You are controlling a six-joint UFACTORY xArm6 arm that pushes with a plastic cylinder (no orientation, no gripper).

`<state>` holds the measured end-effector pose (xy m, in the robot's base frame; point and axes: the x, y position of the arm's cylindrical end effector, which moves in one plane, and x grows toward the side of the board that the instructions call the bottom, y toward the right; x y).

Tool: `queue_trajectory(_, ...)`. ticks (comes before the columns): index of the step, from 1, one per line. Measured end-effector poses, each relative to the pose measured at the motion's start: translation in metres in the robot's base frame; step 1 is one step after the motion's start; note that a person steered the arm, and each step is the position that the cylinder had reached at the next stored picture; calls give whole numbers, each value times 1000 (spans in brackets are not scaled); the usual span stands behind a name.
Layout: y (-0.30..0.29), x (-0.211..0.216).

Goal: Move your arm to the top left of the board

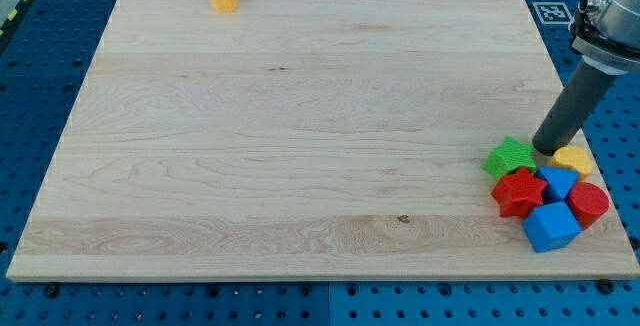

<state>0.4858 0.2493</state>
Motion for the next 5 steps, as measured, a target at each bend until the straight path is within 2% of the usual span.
queue_trajectory(1, 4, -25)
queue_trajectory(2, -16, -69)
queue_trajectory(3, -88, -119)
queue_trajectory(5, -296, -169)
